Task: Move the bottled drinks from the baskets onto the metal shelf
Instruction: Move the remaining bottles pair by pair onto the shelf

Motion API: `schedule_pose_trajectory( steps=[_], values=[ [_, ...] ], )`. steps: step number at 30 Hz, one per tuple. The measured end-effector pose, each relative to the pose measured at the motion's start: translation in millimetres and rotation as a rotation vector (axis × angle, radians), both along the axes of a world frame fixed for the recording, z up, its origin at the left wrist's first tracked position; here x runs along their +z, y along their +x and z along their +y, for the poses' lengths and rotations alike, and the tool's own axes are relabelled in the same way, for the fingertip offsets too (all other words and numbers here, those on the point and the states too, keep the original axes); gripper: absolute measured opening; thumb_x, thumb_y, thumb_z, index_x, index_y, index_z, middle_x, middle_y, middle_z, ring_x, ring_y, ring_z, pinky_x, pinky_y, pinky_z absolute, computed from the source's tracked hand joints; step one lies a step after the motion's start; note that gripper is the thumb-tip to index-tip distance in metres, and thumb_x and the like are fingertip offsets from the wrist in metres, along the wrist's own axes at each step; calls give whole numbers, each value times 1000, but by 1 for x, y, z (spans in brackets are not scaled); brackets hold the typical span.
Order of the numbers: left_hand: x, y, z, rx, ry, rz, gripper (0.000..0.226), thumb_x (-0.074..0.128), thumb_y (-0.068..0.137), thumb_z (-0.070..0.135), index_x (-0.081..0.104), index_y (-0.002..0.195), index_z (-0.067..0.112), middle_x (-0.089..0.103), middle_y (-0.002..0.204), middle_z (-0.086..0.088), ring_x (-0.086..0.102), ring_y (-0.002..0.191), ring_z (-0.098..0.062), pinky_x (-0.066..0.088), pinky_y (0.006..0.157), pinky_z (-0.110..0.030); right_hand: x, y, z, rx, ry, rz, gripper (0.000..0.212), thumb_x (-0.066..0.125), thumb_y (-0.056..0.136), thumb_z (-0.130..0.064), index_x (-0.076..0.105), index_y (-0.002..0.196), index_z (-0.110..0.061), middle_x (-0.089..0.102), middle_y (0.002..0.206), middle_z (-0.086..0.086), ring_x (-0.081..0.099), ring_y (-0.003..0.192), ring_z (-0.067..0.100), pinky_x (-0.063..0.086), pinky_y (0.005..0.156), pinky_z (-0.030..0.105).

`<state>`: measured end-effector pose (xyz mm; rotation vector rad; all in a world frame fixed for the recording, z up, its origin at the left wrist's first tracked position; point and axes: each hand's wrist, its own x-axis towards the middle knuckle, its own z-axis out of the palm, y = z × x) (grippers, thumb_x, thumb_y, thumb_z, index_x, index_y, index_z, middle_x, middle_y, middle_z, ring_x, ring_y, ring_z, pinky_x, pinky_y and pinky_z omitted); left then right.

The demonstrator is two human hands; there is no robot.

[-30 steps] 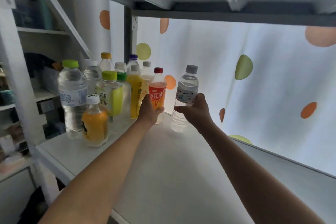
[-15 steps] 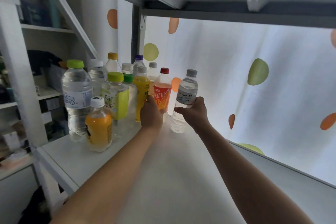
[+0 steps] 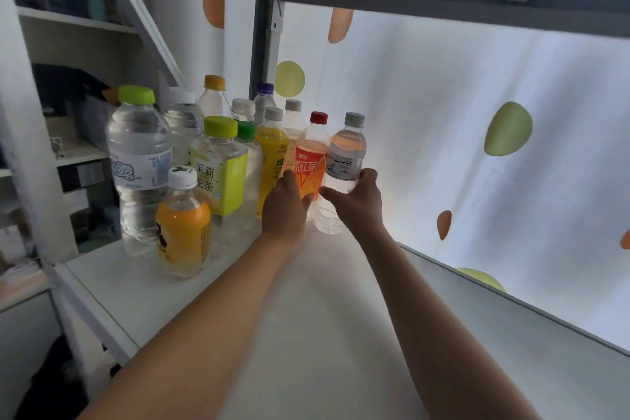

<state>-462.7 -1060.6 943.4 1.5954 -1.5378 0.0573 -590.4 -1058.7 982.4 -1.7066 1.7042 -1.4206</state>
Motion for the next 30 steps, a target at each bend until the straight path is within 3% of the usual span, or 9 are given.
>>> schedule_pose_trajectory(
  steps=[8,13,15,18,21,24,30],
  values=[
    [11,2,7,26,37,-148,44,55,96,39,45,128,9,63,120,-12,65,103,-29,53,84,-34,-4,7,9,-4,-11,-13,68,85,74,-32,41,124,-16,62,126,3,61,110,23,47,84,31],
    [26,4,22,28,172,-291,33,54,98,32,50,124,12,66,112,-9,65,97,-27,53,79,-34,4,5,26,54,96,-85,83,84,78,-30,34,141,-8,58,137,12,57,123,31,49,100,41],
    [29,6,32,-37,197,-308,27,55,97,26,53,121,14,66,113,-9,64,98,-27,54,81,-34,7,2,37,47,157,-82,87,83,78,-29,31,143,-5,55,137,14,56,124,32,49,95,39],
    [35,17,63,-115,178,-293,21,56,95,23,55,115,15,66,109,-7,63,95,-26,55,80,-36,8,0,62,-24,146,45,63,76,81,-18,44,134,-5,60,127,13,59,108,26,45,83,31],
    [41,33,112,-221,99,-314,21,58,92,25,57,110,15,67,107,-7,63,94,-26,55,79,-37,10,6,100,-34,2,233,39,66,86,-14,59,124,-10,67,121,7,63,106,23,50,87,31],
    [48,61,172,-272,-7,-306,18,59,92,26,60,106,15,67,107,-4,62,95,-23,55,80,-38,15,25,146,66,-164,455,33,66,89,-18,64,122,-16,67,122,2,64,105,21,46,85,27],
    [41,164,303,-193,-116,-353,27,55,90,18,62,114,8,63,116,-8,53,112,-27,46,84,-38,6,112,255,352,-319,681,31,63,92,-20,67,122,-13,65,127,4,62,113,25,49,96,37]
  ],
)
